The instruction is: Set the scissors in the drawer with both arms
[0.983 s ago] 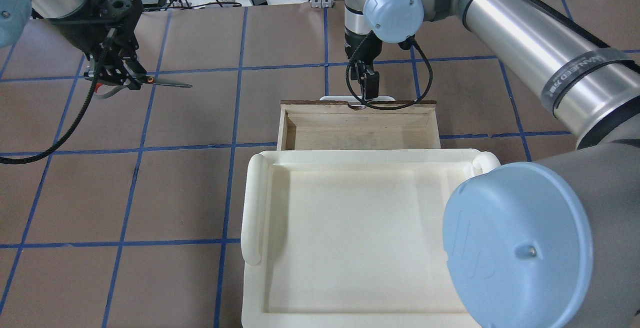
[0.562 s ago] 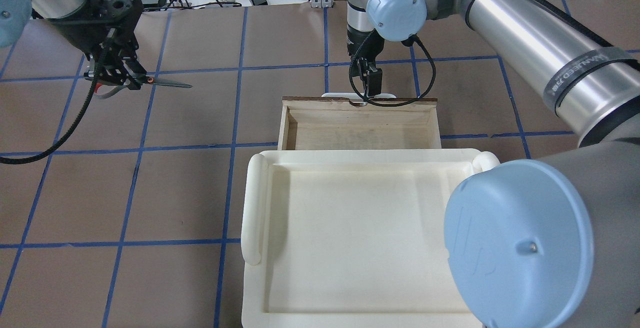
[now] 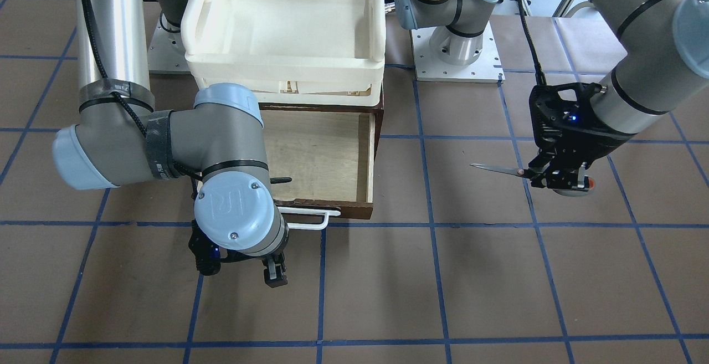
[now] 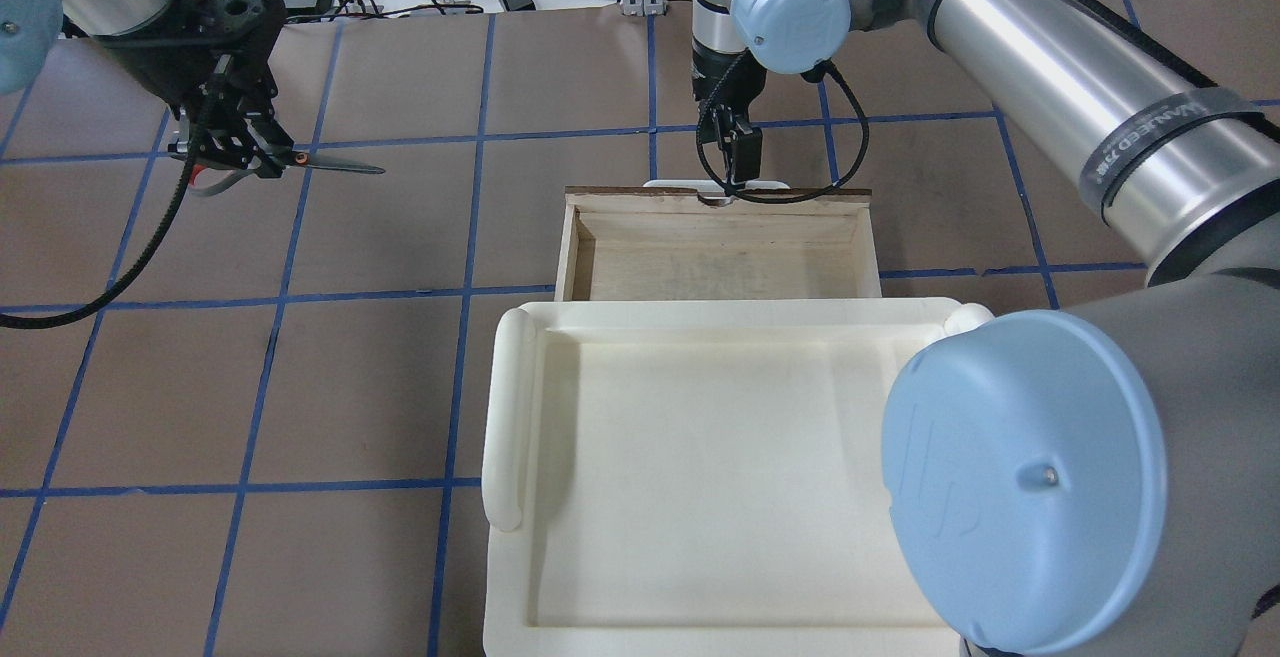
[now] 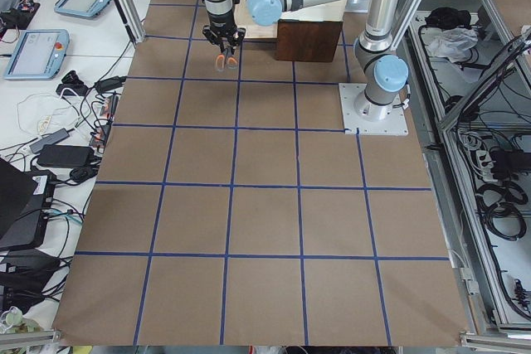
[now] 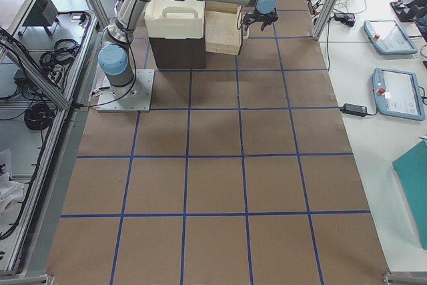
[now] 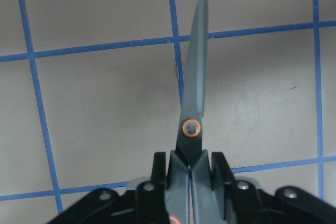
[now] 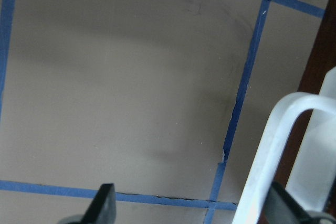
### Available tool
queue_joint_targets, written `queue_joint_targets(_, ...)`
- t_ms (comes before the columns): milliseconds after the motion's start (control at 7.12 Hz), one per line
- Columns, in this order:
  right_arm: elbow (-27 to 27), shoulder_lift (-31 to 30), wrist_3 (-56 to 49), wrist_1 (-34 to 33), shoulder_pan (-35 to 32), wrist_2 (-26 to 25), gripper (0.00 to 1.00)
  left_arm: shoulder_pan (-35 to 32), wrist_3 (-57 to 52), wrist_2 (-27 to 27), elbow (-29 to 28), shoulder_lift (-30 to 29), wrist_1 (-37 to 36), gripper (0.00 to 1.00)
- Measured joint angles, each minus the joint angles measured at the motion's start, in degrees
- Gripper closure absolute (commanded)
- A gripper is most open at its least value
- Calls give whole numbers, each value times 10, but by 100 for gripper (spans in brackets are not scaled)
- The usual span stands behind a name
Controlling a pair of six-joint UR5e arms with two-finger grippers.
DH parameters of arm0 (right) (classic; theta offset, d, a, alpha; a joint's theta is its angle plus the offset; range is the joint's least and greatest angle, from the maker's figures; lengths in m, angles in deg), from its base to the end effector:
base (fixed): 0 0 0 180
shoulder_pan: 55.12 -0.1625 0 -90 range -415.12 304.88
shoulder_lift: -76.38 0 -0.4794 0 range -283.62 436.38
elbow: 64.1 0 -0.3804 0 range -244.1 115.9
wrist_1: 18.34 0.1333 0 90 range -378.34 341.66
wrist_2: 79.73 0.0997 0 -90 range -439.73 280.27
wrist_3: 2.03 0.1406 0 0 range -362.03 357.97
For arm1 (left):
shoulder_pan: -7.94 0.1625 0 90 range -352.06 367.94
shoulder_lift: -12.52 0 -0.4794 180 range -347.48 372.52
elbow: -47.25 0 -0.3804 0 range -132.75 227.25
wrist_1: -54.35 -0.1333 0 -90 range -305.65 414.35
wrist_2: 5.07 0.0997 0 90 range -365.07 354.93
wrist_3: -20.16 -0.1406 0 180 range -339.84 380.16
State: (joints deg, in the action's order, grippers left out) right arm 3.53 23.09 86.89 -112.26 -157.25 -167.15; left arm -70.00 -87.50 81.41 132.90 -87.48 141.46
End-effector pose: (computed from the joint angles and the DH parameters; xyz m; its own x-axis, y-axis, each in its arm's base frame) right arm 0.2894 -0.6822 0.2964 -0.2251 0.9576 0.1800 0.9743 0.2200 0.0477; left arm -0.0229 -0.5720 0.4522 0.0971 0.9949 0.0273 0.9928 -0.0949 -0.0730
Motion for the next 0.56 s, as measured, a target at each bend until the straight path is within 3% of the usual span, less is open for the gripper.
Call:
queue_joint_targets(281,0,-25,-1,21,0,-13,0,-11,19,-16,-1,10,10,100)
queue_joint_targets(562,4,-67,-87,46,4,-41,0,-51,73,-22,-1,24,18,100)
